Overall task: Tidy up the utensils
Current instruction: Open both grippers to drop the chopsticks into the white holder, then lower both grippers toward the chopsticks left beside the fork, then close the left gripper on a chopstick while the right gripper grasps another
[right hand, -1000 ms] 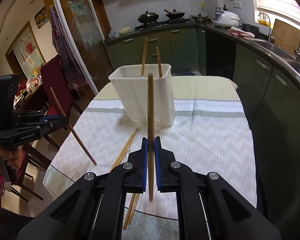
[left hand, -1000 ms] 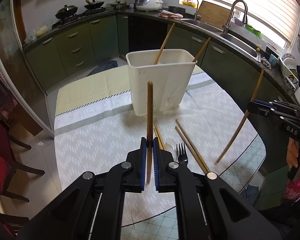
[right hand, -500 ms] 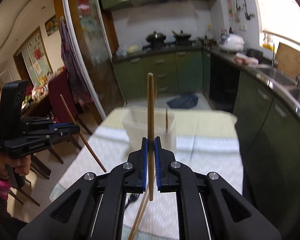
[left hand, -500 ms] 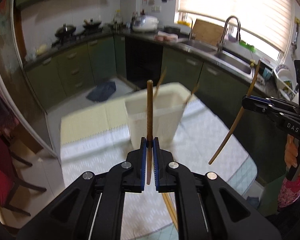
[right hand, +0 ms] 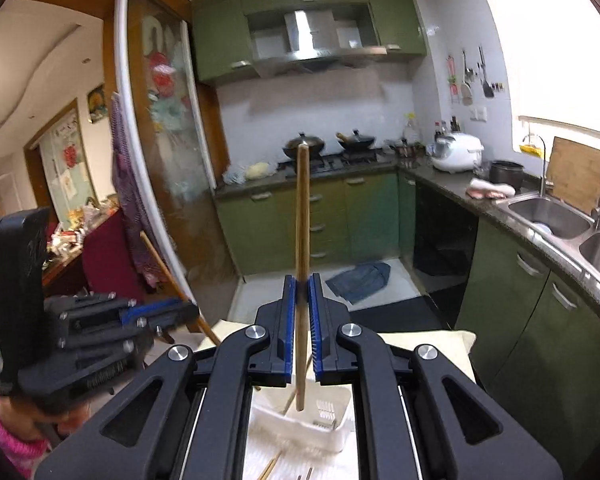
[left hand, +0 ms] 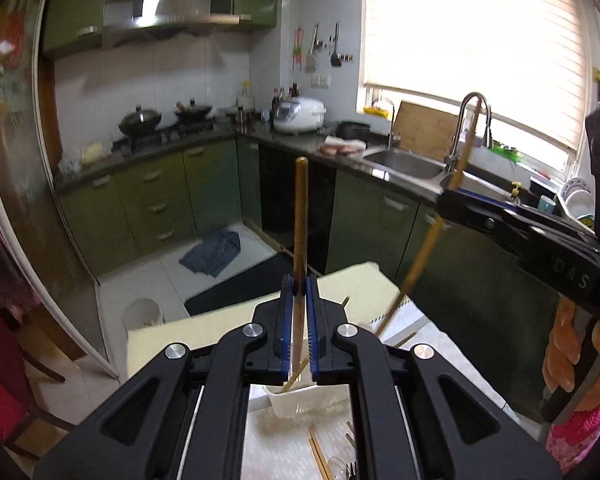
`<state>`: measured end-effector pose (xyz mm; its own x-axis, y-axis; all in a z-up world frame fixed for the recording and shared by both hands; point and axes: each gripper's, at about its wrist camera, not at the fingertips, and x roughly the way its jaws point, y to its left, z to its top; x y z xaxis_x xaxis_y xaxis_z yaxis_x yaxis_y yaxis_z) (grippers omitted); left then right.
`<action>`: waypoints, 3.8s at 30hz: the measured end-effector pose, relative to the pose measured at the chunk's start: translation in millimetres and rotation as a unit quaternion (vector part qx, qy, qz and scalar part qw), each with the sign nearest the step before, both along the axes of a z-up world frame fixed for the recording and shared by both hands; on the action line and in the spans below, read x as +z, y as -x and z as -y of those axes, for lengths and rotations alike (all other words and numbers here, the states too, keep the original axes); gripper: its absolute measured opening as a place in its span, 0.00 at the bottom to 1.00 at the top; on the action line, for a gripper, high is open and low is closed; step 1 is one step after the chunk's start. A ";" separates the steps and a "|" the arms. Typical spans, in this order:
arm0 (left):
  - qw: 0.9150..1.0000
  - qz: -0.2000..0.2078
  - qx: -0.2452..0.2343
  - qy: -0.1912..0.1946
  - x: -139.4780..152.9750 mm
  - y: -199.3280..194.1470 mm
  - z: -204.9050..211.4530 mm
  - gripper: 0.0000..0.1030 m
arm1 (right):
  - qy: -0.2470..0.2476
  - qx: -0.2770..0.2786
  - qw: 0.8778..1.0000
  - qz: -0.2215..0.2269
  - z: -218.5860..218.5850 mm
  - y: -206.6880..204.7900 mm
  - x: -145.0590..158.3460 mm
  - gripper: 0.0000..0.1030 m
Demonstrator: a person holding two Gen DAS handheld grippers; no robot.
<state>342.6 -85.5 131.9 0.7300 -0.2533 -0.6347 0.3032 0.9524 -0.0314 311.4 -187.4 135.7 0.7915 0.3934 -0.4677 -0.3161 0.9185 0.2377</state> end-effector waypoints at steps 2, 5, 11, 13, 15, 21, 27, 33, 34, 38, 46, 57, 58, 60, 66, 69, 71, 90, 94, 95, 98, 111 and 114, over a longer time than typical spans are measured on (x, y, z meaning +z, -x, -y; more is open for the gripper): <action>1.000 -0.015 0.004 -0.001 -18.6 -11.2 -0.1 0.06 | 0.007 -0.007 1.000 -0.021 -6.2 -18.0 -20.0 0.07; 0.999 -0.032 0.012 -0.004 -38.9 -22.3 -4.4 0.06 | 0.020 -0.007 0.998 -0.054 -12.2 -37.5 -50.7 0.08; 0.997 -0.067 0.019 -0.012 -66.3 -29.8 -10.5 0.07 | 0.037 -0.003 0.995 -0.094 -17.4 -55.8 -82.0 0.10; 0.997 -0.071 0.021 -0.016 -68.0 -28.1 -11.6 0.09 | 0.039 -0.004 0.994 -0.097 -17.1 -57.5 -83.8 0.16; 0.997 -0.074 0.020 -0.019 -66.9 -27.1 -11.0 0.18 | 0.043 0.000 0.994 -0.097 -19.3 -54.1 -82.3 0.19; 0.997 -0.068 0.019 -0.021 -53.1 -3.9 -11.6 0.27 | 0.026 0.010 0.998 -0.064 -10.8 -18.2 -52.6 0.28; 0.992 -0.118 0.007 -0.037 -77.3 44.9 -13.9 0.59 | 0.018 0.031 0.998 -0.052 16.5 59.5 -46.6 0.48; 0.963 -0.266 0.007 -0.045 -179.8 78.2 -14.0 0.60 | 0.034 0.016 0.991 -0.128 49.3 116.9 -122.8 0.52; 0.955 -0.292 0.009 -0.045 -199.5 81.0 -13.8 0.59 | 0.037 0.011 0.990 -0.137 52.9 122.8 -134.0 0.52; 0.942 -0.332 0.024 -0.049 -238.5 82.0 -15.1 0.57 | 0.042 -0.006 0.983 -0.180 69.6 144.0 -177.5 0.52; 0.940 -0.332 0.031 -0.068 -250.4 77.5 -13.1 0.57 | 0.016 -0.028 0.976 -0.215 99.7 164.1 -218.3 0.54; 0.929 -0.353 0.033 -0.102 -270.6 76.5 -6.6 0.56 | 0.061 0.002 0.966 -0.252 48.0 134.2 -246.8 0.55; 0.931 -0.345 0.032 -0.117 -271.7 75.8 -5.0 0.57 | 0.068 0.004 0.965 -0.254 41.9 131.3 -251.1 0.55; 0.932 -0.341 0.026 -0.122 -273.9 74.3 -4.1 0.57 | 0.090 0.009 0.962 -0.256 26.9 126.7 -259.6 0.55; 0.929 -0.349 0.030 -0.122 -276.4 77.3 -26.4 0.53 | 0.136 0.025 0.957 -0.254 -6.0 118.6 -279.4 0.54; 0.928 -0.352 0.036 -0.121 -278.1 77.1 -42.6 0.53 | 0.130 0.034 0.956 -0.260 -16.2 110.6 -286.8 0.43; 0.928 -0.350 0.037 -0.120 -279.7 78.3 -51.8 0.53 | 0.131 0.038 0.954 -0.266 -23.3 104.5 -292.7 0.39; 0.931 -0.346 0.036 -0.111 -273.3 77.4 -56.1 0.25 | 0.173 0.058 0.944 -0.275 -63.1 88.9 -307.2 0.20; 0.933 -0.341 0.027 -0.114 -274.0 75.5 -51.4 0.21 | 0.177 0.056 0.942 -0.280 -63.4 86.5 -308.6 0.20; 0.934 -0.338 0.023 -0.116 -273.9 74.8 -48.1 0.20 | 0.179 0.053 0.942 -0.280 -62.4 86.4 -308.8 0.20; 0.936 -0.331 0.010 -0.120 -273.7 74.1 -36.1 0.18 | 0.181 0.050 0.940 -0.285 -59.9 84.3 -308.9 0.20; 0.931 -0.346 0.015 -0.113 -274.4 65.4 -36.1 0.16 | 0.189 0.070 0.935 -0.293 -74.3 73.1 -312.0 0.17; 0.928 -0.356 0.033 -0.103 -274.8 60.2 -39.1 0.16 | 0.177 0.071 0.933 -0.305 -70.2 68.8 -311.9 0.14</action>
